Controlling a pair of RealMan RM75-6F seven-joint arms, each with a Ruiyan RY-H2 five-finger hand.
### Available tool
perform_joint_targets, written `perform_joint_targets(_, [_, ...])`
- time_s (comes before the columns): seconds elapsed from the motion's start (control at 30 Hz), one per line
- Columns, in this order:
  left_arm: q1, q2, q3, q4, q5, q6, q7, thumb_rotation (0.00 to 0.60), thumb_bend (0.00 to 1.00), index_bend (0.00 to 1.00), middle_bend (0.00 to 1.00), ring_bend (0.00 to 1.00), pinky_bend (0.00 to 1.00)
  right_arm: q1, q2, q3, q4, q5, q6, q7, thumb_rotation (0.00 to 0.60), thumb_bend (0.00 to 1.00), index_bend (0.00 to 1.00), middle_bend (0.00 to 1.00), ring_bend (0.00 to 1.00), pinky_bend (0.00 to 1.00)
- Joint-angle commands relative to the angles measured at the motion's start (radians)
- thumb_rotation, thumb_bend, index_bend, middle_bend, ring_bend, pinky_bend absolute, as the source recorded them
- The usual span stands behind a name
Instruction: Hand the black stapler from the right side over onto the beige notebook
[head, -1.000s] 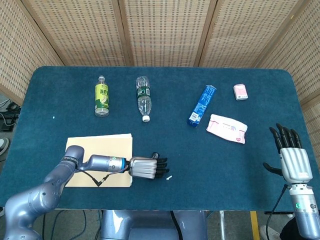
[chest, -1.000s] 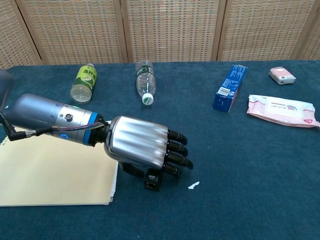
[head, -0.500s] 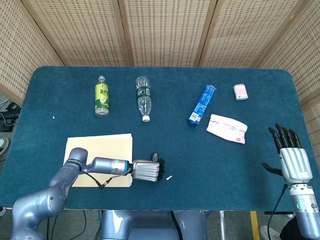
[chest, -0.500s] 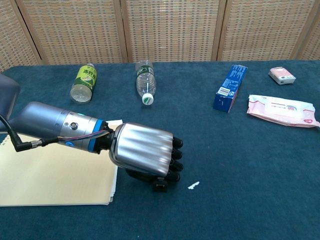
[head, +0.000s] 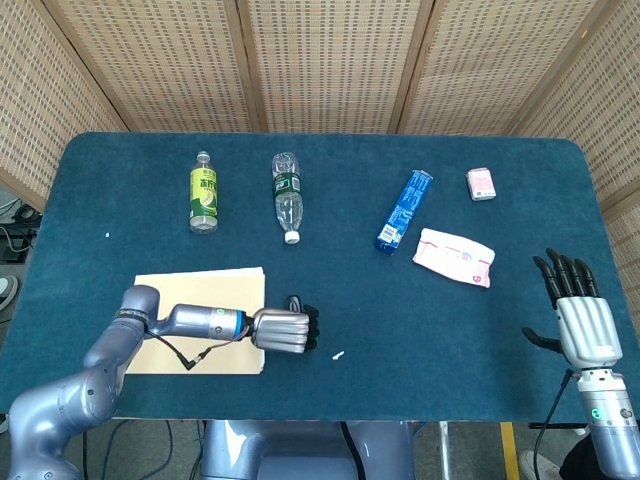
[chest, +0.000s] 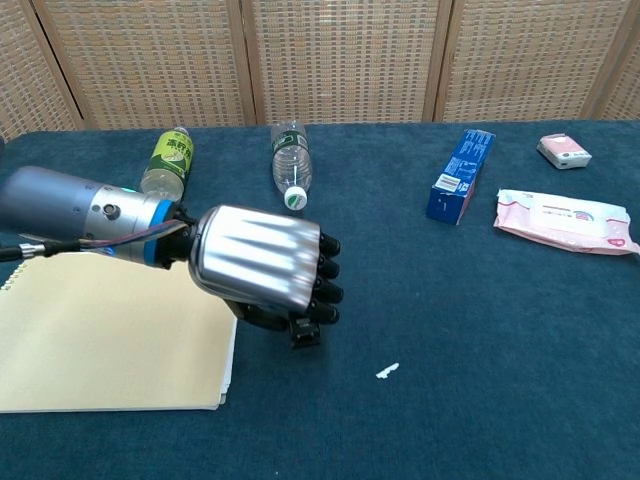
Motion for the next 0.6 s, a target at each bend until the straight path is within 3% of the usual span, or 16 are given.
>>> perform_joint_targets(0.03, [0.026,0.067,-0.009,-0.034,-0.026,0.049,0.017,0.6,0.67,0.73,0.54,0.5,0.45,-0.002,0.001,-0.002,-0.004,-0.005,0.002,-0.002,0.6,0.0,0.0,0.0,0.0,0.0])
perform_joint_targets(0.33, [0.233,0.218,-0.012,-0.102,-0.114,0.146,0.024,0.6,0.67,0.73,0.54,0.5,0.45,-0.009,0.003,-0.011,-0.03,-0.034,0.013,-0.02,0.6,0.0,0.0,0.0,0.0,0.0])
perform_joint_targets(0.6, [0.393,0.216,0.01,-0.036,-0.152,0.143,-0.023,0.6,0.67,0.73,0.54,0.5,0.45,-0.015,0.002,-0.016,-0.049,-0.052,0.023,-0.039,0.6,0.0,0.0,0.0,0.0,0.0])
